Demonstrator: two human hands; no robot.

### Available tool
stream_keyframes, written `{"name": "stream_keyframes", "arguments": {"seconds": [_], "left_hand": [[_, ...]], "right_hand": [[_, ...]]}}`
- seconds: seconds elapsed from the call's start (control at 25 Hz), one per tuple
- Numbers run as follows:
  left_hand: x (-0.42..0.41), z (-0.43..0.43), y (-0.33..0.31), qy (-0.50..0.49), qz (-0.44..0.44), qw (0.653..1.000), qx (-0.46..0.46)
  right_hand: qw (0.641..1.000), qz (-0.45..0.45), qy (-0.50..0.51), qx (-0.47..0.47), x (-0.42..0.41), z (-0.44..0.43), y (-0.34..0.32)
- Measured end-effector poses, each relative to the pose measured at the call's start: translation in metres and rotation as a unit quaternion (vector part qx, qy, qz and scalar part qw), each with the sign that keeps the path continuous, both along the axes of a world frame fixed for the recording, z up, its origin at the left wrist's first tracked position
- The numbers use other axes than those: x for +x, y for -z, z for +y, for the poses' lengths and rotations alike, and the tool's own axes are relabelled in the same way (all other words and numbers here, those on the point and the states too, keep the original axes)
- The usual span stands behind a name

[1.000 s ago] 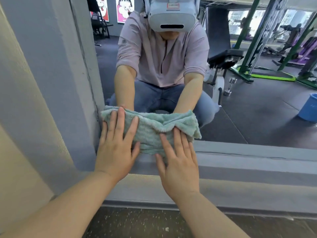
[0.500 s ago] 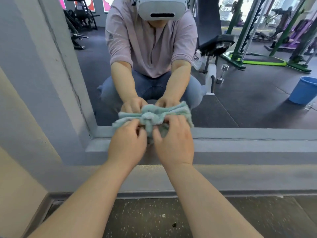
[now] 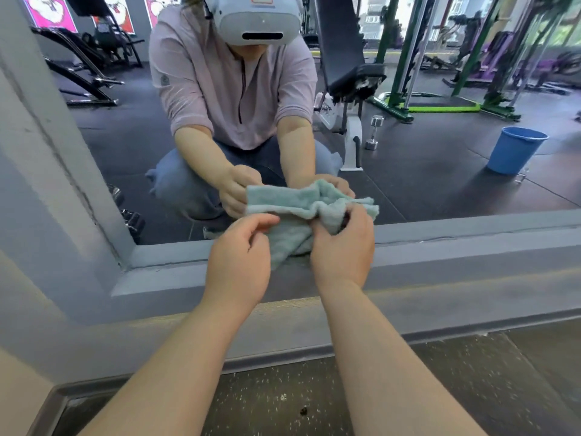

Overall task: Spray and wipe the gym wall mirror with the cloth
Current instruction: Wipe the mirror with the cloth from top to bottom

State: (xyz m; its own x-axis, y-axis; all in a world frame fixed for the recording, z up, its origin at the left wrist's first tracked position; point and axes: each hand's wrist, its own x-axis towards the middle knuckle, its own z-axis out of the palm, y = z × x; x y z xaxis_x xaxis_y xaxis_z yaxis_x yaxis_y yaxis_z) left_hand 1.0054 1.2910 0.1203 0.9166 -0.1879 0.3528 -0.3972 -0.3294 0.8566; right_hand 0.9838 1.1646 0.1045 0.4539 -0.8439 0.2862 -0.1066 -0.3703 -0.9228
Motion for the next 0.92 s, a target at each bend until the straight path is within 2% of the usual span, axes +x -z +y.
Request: {"name": "stream_keyframes", "arguments": {"seconds": [0.12, 0.16, 0.24, 0.36, 0.48, 0.56, 0.64, 0.68, 0.72, 0.8, 0.84, 0.92], "left_hand": [[-0.001, -0.008, 0.011, 0.017, 0.021, 0.997, 0.079], [0.001, -0.008, 0.015, 0.020, 0.042, 0.994, 0.099], [0.004, -0.006, 0.022, 0.028, 0.083, 0.985, 0.151], [0.006, -0.011, 0.036, 0.050, 0.050, 0.972, 0.223], [0.002, -0.025, 0.035, -0.026, 0.051, 0.984, 0.170], [0.002, -0.029, 0.029, -0.065, 0.061, 0.990, 0.105], [0.007, -0.027, 0.024, -0.060, 0.088, 0.990, 0.088], [0.009, -0.027, 0.021, -0.048, 0.091, 0.986, 0.133], [0.007, -0.026, 0.022, -0.038, 0.084, 0.975, 0.204], [0.002, -0.023, 0.025, -0.036, 0.052, 0.953, 0.295], [0.000, -0.023, 0.024, -0.041, 0.040, 0.953, 0.296], [0.003, -0.022, 0.026, -0.036, 0.035, 0.959, 0.280]], "right_hand": [[0.989, -0.007, 0.117, 0.094, -0.016, -0.056, 0.001], [0.987, 0.011, 0.121, 0.101, -0.019, -0.065, -0.001], [0.993, 0.055, 0.083, 0.063, -0.018, -0.063, -0.003], [0.993, 0.101, -0.029, -0.048, -0.012, -0.031, 0.008], [0.981, 0.109, -0.088, -0.138, -0.011, -0.025, 0.016], [0.995, 0.049, -0.003, -0.083, -0.013, -0.055, 0.015], [0.988, -0.040, 0.122, 0.082, -0.012, -0.092, 0.007], [0.979, -0.058, 0.149, 0.129, -0.012, -0.102, 0.003], [0.978, -0.046, 0.160, 0.122, -0.010, -0.098, 0.001], [0.993, -0.062, 0.094, 0.023, 0.001, -0.056, -0.010], [0.995, -0.082, 0.028, -0.058, 0.007, -0.026, -0.011], [0.974, -0.099, -0.079, -0.190, 0.011, 0.018, -0.005]]}}
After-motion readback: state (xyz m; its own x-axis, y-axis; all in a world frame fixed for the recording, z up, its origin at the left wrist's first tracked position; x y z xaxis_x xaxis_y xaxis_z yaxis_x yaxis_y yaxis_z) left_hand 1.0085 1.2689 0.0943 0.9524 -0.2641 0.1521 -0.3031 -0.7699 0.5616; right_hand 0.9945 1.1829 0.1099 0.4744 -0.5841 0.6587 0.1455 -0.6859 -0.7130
